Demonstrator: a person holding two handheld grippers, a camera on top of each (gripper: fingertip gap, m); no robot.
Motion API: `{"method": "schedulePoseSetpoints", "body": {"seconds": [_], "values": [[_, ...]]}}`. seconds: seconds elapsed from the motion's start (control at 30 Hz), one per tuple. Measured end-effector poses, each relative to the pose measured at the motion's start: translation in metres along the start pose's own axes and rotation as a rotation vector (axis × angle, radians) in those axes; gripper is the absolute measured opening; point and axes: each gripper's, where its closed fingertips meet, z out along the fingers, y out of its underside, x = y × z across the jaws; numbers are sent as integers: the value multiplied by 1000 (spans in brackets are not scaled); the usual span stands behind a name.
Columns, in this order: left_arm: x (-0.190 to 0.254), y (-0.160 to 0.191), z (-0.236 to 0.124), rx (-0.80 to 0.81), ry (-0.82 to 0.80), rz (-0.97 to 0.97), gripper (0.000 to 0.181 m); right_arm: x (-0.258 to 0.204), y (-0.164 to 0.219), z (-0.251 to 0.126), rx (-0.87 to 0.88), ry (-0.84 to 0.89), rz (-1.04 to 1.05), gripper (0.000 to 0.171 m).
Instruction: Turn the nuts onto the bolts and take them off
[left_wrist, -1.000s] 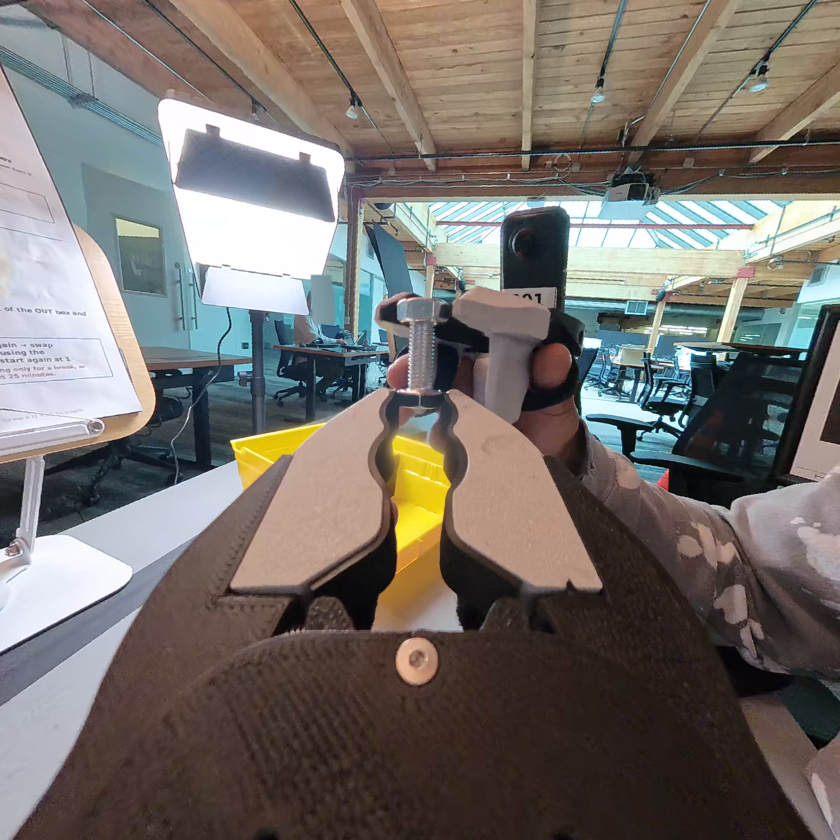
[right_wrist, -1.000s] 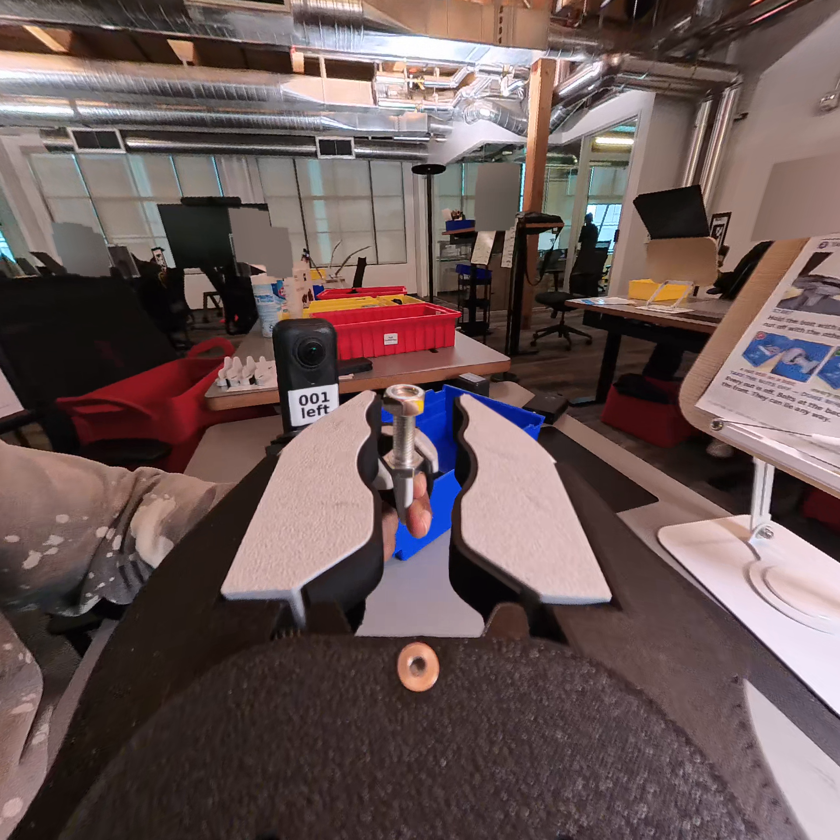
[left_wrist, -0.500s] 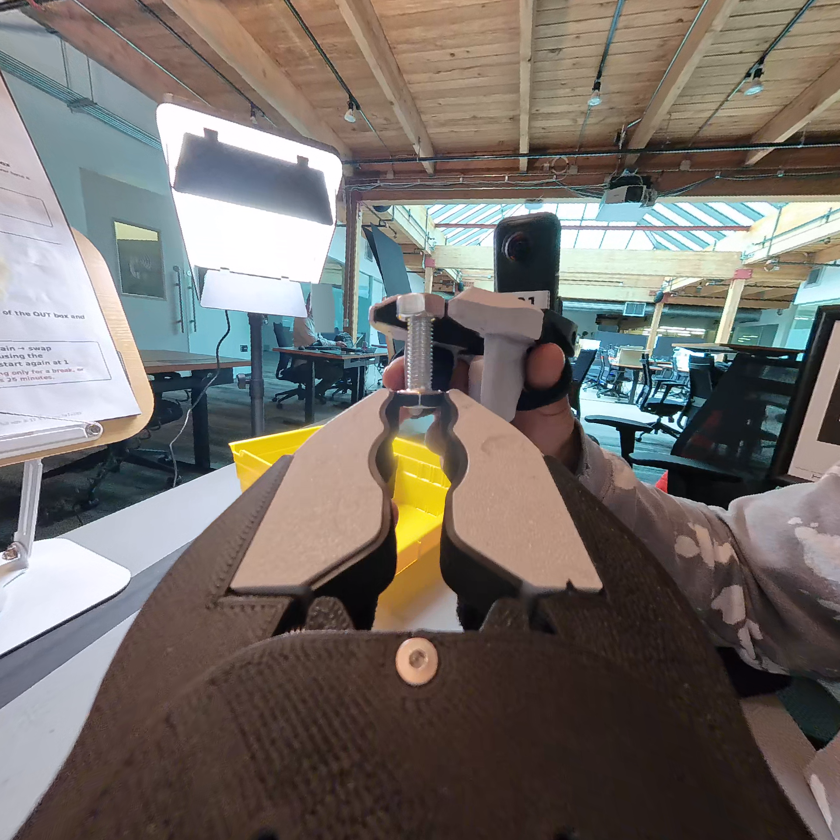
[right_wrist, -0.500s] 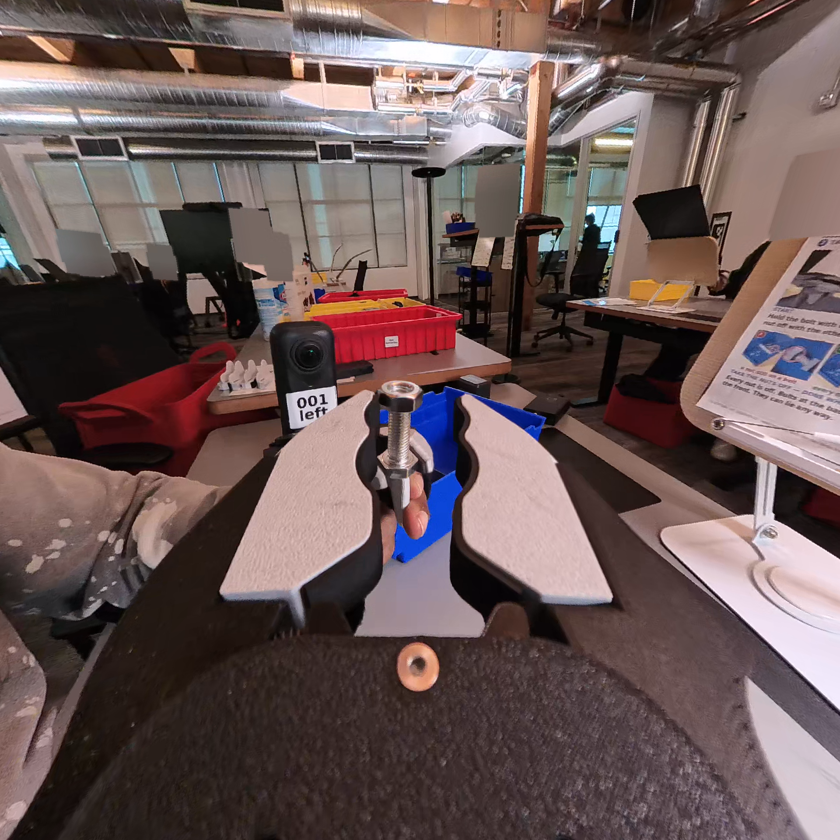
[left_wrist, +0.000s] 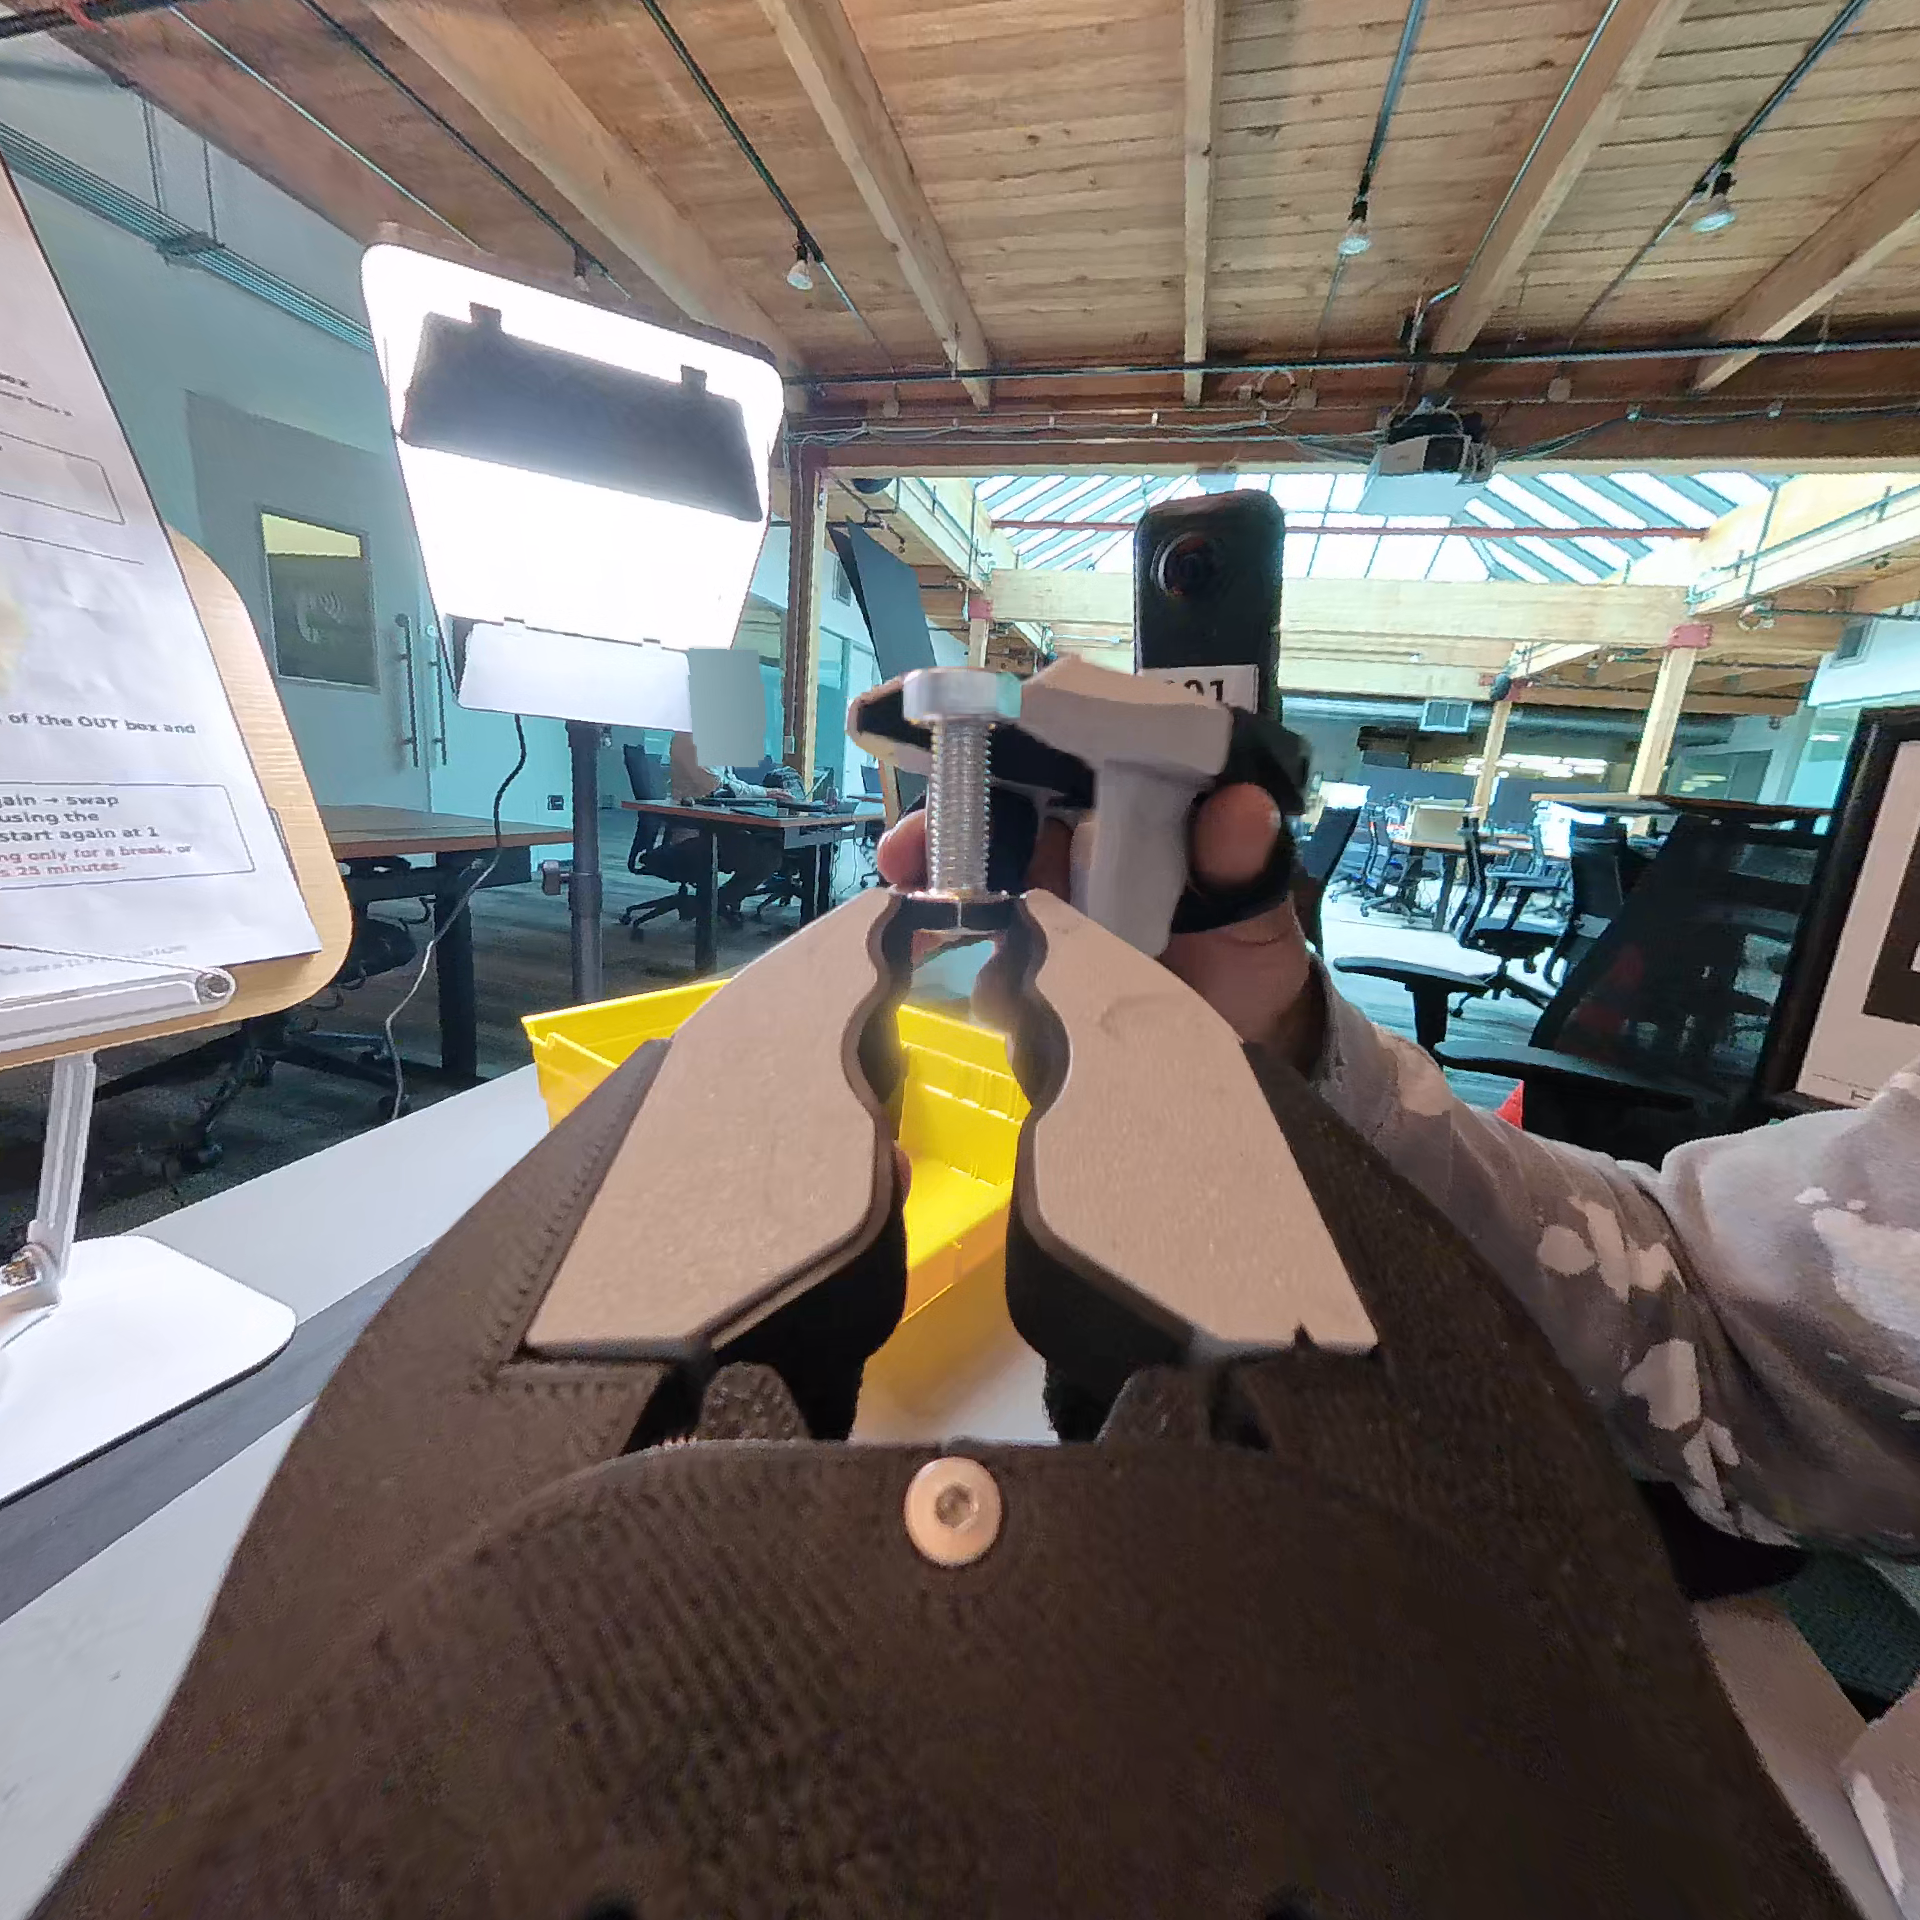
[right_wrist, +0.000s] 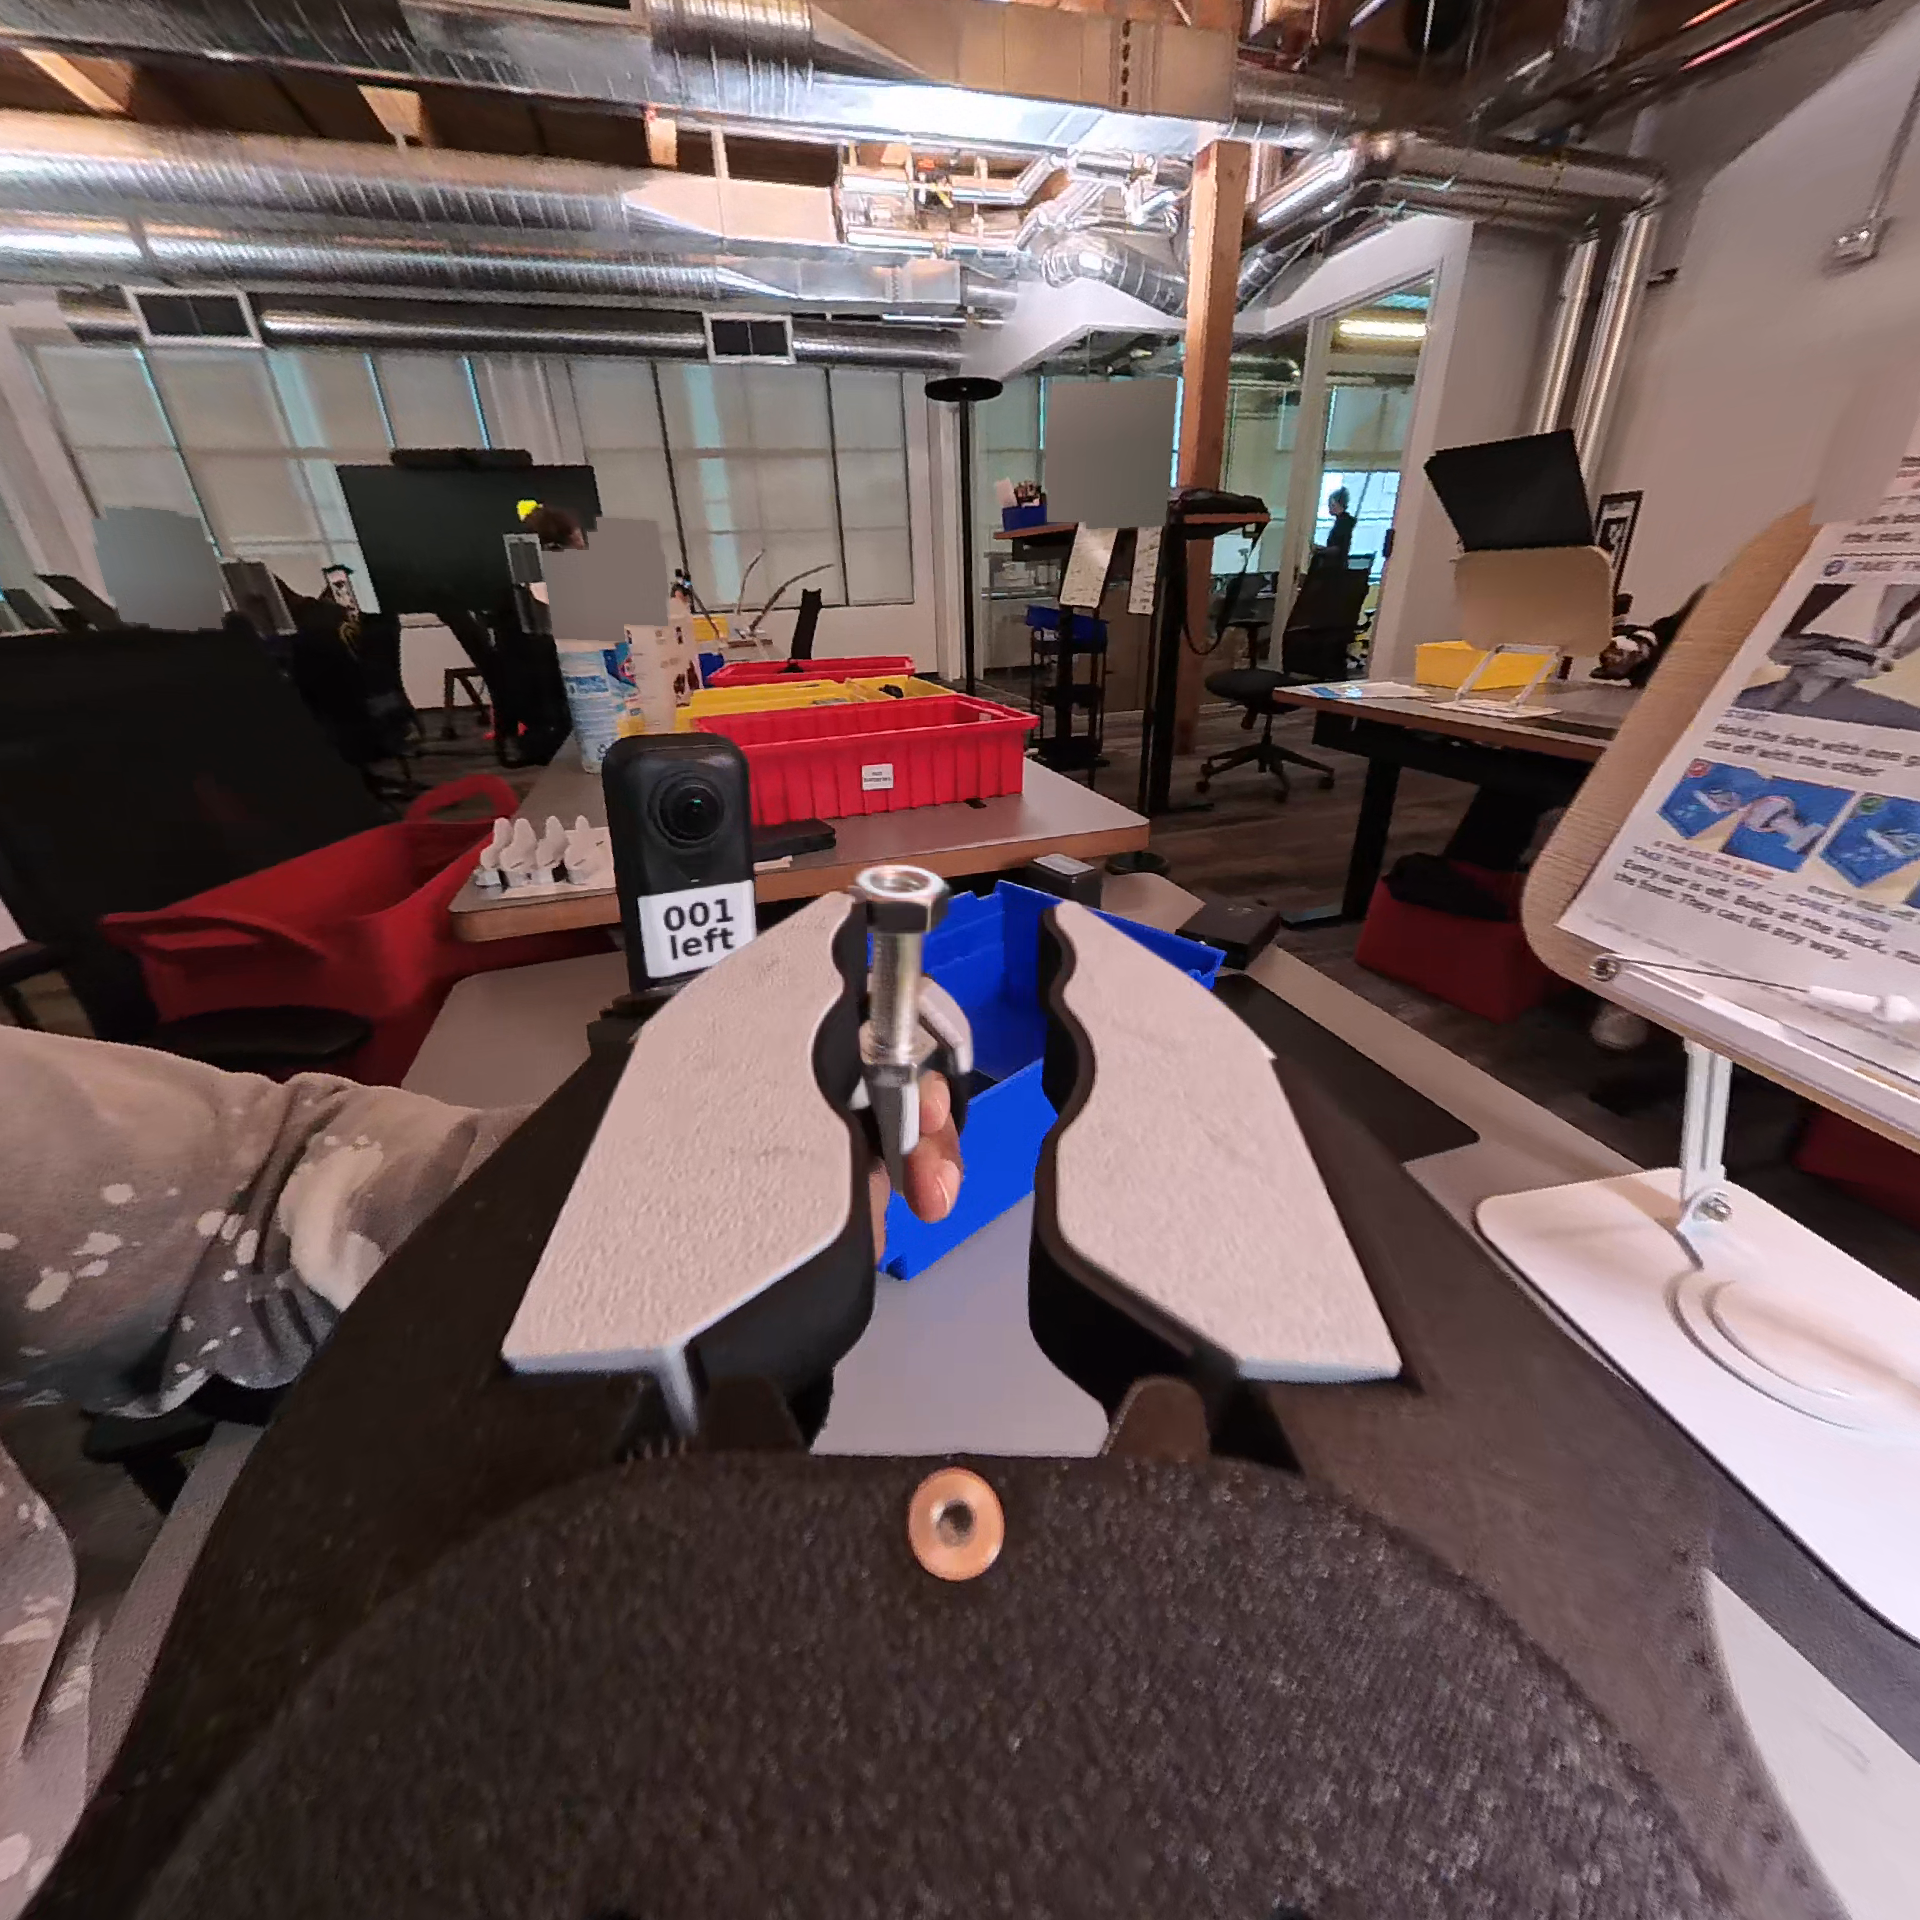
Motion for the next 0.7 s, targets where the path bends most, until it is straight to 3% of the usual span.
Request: {"method": "schedulePoseSetpoints", "body": {"seconds": [0.1,0.4,0.7], "values": [[0,-4,-1,9,4,5,18,18,-6,-10,32,76,9,18],[1,2,1,-8,1,9,18,-6,-4,0,-4,2,-25,31],[1,-3,-1,9,6,7,18,11,-9,-11,11,59,-23,25]]}}
